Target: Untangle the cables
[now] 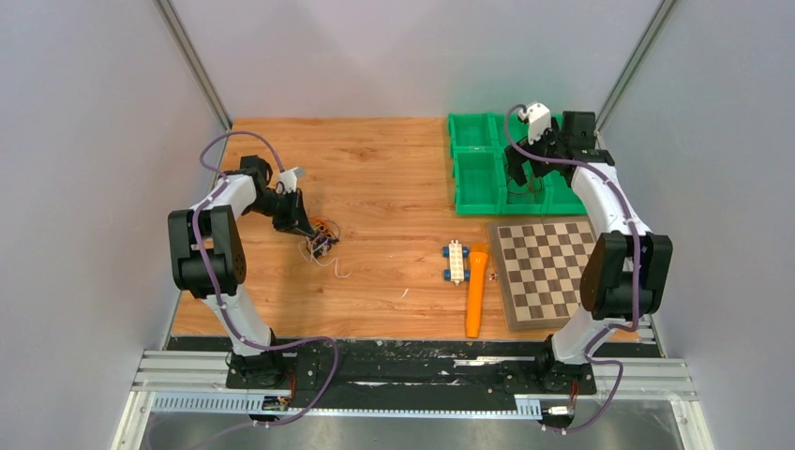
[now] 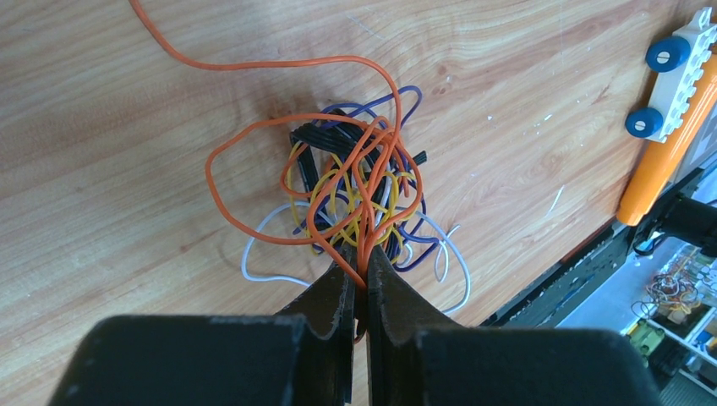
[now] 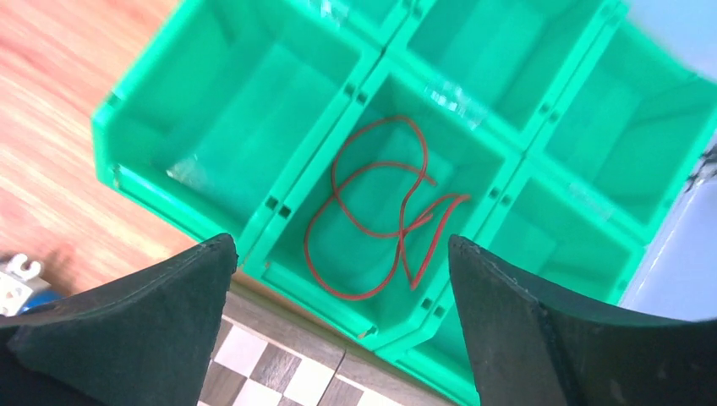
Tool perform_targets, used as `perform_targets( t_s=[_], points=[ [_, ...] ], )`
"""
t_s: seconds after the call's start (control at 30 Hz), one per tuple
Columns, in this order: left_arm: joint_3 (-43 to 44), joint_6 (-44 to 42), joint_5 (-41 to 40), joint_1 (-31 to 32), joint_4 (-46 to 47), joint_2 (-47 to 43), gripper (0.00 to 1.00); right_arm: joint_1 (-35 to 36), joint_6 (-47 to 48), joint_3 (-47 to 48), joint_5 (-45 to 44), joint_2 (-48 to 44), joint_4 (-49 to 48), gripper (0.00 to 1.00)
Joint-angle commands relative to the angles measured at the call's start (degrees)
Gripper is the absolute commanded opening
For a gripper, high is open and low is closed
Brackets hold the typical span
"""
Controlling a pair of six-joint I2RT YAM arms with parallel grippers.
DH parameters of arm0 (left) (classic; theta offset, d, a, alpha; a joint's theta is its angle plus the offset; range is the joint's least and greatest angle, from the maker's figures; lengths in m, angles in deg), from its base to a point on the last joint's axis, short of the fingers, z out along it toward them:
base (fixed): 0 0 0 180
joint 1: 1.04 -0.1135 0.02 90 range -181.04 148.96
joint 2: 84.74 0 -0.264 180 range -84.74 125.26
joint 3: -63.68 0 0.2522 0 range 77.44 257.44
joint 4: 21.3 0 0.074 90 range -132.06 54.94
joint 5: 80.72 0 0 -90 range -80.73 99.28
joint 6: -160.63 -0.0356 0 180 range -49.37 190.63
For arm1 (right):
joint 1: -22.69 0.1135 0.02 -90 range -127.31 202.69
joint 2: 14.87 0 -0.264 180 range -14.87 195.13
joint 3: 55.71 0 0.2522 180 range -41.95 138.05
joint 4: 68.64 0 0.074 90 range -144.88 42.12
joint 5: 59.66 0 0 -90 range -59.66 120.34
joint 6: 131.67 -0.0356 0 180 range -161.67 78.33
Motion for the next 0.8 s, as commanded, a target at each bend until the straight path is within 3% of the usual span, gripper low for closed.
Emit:
perform_targets(
  t_s=[0.0,0.13,0.3,0.53,0.7,0.77],
  points=[
    [-0.29,-1.39,2.51,0.76,0.27,-0.34,0.09,0.23,-4.9,6.85,5.6,-2.54,3.32,0.98],
    [-0.76,-2.28,5.07,2.66,0.07,-0.14,0.09,2.21,-11.46,10.03,14.2,-2.07,5.45,0.94],
    [-1.9,-1.22,10.42,4.61,0.87,1.15,0.05,14.62,-19.72,9.94,20.07,0.59,4.27,0.88],
    [-2.82,-4.19,25.76,5.03,-1.79,0.71,0.02,29.15,-28.37,11.38,22.3,12.16,-1.15,0.78],
    [-0.32,-19.42,37.79,5.18,-16.32,-2.25,0.04,34.0,-29.58,10.5,24.58,16.56,-4.75,0.83],
    [-1.18,-13.63,33.73,5.2,-12.03,-2.68,0.06,34.73,-30.25,8.69,25.16,17.02,-6.49,0.85]
  ],
)
